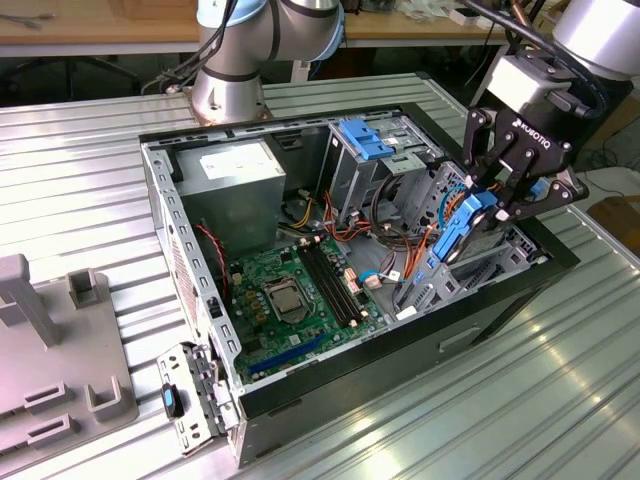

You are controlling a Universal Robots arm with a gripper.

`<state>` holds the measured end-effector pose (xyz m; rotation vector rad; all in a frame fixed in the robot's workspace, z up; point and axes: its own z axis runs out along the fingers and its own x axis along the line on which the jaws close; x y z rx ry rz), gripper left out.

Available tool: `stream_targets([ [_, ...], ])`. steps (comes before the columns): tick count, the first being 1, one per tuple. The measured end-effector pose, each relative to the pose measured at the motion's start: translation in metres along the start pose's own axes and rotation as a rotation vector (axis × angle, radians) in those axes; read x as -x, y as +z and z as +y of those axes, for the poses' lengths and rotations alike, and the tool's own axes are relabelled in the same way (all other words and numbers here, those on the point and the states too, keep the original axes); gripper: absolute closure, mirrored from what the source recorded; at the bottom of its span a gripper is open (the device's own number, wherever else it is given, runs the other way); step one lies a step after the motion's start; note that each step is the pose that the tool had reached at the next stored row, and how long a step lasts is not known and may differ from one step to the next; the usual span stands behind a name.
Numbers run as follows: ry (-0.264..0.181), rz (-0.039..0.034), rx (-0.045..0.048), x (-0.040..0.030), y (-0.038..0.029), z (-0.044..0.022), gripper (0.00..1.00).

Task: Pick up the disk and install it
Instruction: 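Insert the disk into the insertion slot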

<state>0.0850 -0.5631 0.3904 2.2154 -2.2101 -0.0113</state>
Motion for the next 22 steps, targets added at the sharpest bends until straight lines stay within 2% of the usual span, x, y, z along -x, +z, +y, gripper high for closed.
stream_targets([
  [15, 0.0, 0.0001, 0.0001, 0.0, 0.0078, -0.0003, 0.63],
  [22, 0.0, 0.0001, 0.0001, 0.0, 0.0081, -0.0003, 0.63],
])
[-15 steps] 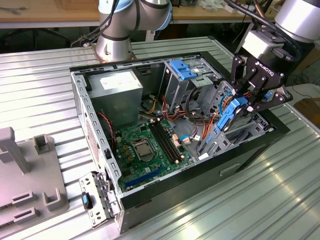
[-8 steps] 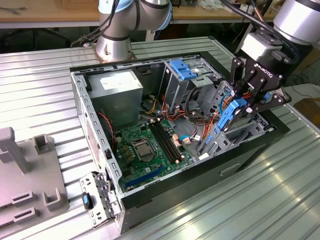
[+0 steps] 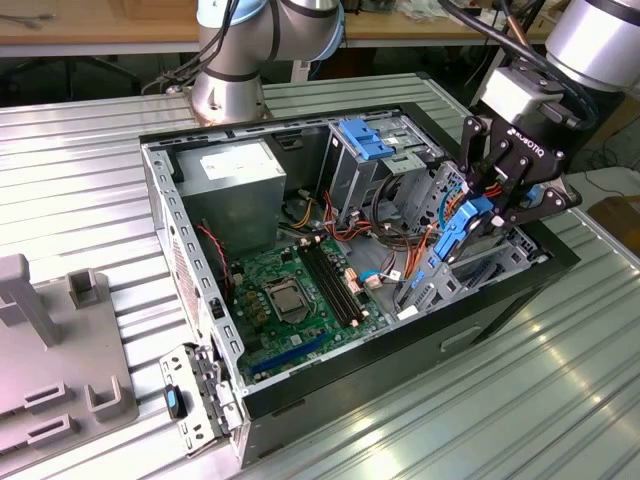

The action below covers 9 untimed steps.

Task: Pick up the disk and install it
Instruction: 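Insert the disk into the insertion slot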

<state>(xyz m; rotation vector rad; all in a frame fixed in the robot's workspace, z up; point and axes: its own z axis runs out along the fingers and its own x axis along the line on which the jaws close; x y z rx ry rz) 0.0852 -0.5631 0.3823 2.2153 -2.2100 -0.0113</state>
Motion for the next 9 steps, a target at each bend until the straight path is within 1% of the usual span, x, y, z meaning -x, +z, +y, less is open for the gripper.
stream_targets([
  [3, 0.0, -0.0005, -0.0001, 0.0, 0.0003, -0.0001, 0.62],
  [4, 0.0, -0.0003, -0.0001, 0.0, 0.0002, -0.0001, 0.56],
  [8, 0.0, 0.0001, 0.0, 0.0, 0.0002, 0.0, 0.56],
  [9, 0.0, 0.0001, 0.0, 0.0, 0.0002, 0.0, 0.57],
])
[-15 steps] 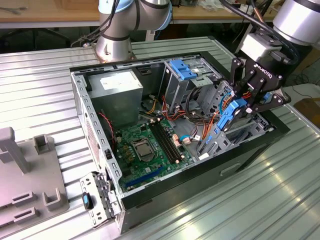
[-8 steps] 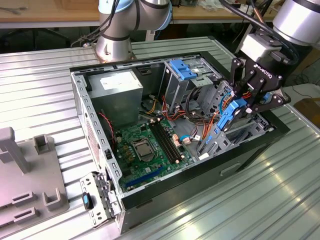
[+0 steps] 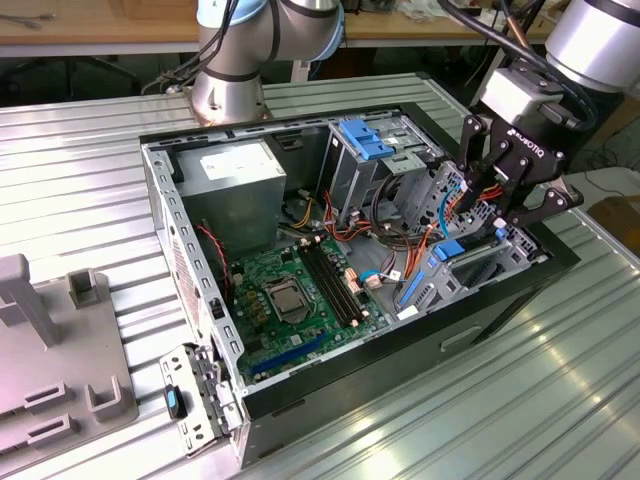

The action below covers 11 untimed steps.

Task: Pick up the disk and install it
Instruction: 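Insert the disk into the insertion slot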

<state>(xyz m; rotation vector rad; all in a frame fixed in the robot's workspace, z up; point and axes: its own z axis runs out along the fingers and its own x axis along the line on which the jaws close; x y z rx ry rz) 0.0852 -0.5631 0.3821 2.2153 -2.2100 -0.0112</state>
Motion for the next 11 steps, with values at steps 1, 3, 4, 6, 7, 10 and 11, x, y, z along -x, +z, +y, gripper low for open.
stream_targets([
  [1, 0.0, 0.0, 0.0, 0.0, 0.0, -0.0002, 0.57],
  [3, 0.0, 0.0, 0.0, 0.0, 0.0, -0.0015, 0.7],
  [4, 0.0, -0.0002, 0.0, 0.0, 0.0002, -0.0034, 0.76],
  [6, 0.0, 0.0002, 0.0, 0.0, 0.0006, -0.0107, 0.82],
  [7, 0.0, 0.0004, 0.0, 0.0, 0.0012, -0.0164, 0.88],
  [10, 0.0, 0.0006, 0.0, 0.0, 0.0033, -0.0294, 0.89],
  [11, 0.0, 0.0006, 0.0, -0.0001, 0.0041, -0.0328, 0.89],
])
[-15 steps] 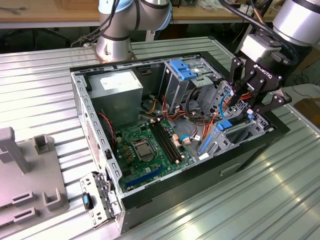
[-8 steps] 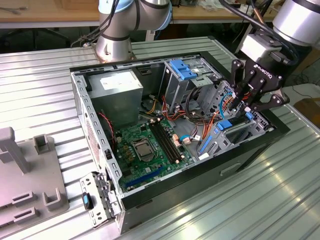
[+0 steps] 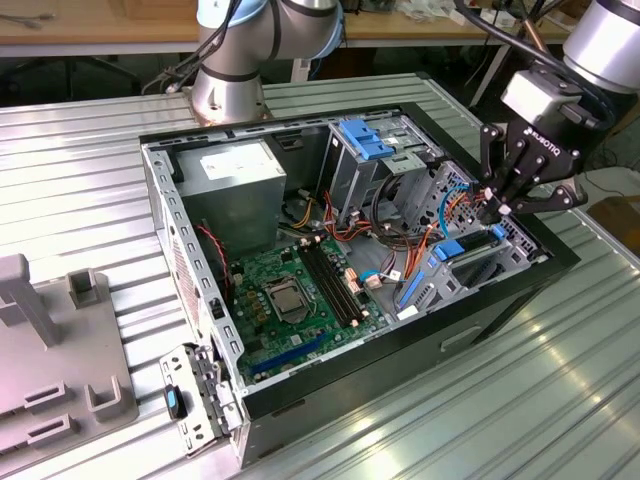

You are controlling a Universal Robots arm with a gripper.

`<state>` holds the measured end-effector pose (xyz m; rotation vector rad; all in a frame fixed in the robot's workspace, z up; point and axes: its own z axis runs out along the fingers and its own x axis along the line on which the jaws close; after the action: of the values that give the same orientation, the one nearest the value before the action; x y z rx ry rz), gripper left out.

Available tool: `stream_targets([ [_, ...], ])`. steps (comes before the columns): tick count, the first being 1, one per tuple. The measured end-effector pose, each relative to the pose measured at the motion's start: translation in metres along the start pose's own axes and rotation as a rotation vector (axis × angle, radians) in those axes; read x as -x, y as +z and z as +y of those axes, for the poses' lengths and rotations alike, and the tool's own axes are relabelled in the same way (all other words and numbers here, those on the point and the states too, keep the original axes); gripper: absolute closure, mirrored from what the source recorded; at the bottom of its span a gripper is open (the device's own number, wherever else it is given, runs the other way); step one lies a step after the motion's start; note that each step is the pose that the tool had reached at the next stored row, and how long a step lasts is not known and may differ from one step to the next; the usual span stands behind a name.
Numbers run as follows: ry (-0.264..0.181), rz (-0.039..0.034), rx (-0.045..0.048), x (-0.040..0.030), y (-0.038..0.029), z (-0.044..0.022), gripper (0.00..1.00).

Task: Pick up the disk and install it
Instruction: 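Insert the disk into the insertion slot, then insert the first disk wire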

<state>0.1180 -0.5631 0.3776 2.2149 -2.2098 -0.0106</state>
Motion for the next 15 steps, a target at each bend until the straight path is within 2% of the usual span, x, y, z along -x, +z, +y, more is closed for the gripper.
stream_targets([
  [1, 0.0, -0.0001, 0.0, 0.0, 0.0006, -0.0018, 0.89],
  [13, 0.0, 0.0, 0.0, 0.0, 0.0007, -0.002, 0.89],
  [15, 0.0, 0.0001, -0.0001, 0.0, 0.0009, -0.007, 0.89],
])
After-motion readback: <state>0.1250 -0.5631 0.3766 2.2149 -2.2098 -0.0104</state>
